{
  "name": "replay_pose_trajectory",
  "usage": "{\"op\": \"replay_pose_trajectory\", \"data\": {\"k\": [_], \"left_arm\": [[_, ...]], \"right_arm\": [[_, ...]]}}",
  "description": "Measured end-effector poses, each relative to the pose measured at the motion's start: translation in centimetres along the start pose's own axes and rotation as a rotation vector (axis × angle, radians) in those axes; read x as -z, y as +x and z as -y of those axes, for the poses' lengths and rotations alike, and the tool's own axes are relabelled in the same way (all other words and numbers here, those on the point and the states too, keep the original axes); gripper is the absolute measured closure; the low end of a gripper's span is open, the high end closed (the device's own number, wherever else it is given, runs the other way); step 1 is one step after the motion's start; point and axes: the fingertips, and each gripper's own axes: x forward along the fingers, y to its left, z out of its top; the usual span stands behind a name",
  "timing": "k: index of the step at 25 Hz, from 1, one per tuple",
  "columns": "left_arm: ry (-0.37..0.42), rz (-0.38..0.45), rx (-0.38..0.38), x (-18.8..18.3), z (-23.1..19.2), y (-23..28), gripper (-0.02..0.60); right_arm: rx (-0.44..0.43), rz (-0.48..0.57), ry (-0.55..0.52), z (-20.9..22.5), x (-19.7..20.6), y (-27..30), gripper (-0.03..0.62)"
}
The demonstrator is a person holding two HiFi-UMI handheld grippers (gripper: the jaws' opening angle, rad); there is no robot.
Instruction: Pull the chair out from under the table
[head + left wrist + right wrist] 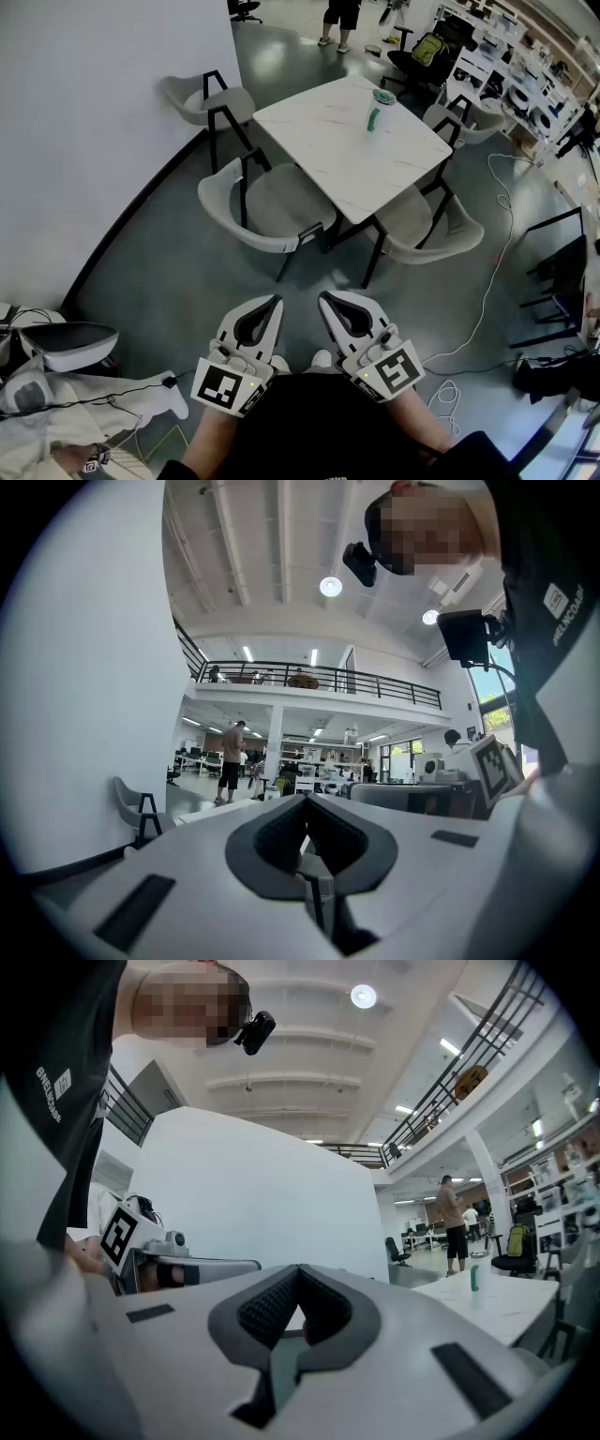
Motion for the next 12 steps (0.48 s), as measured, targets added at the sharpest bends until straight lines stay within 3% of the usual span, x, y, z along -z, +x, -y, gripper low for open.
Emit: {"op": "replay_pose_trajectory", "data": {"k": [12], "left_arm": [[-0.009, -0.018, 0.006, 0.6, 2.1, 2.2, 0.577]], "right_arm": [[0.001, 0.0, 0.019, 2.2, 0.0, -2.0, 0.582]]}}
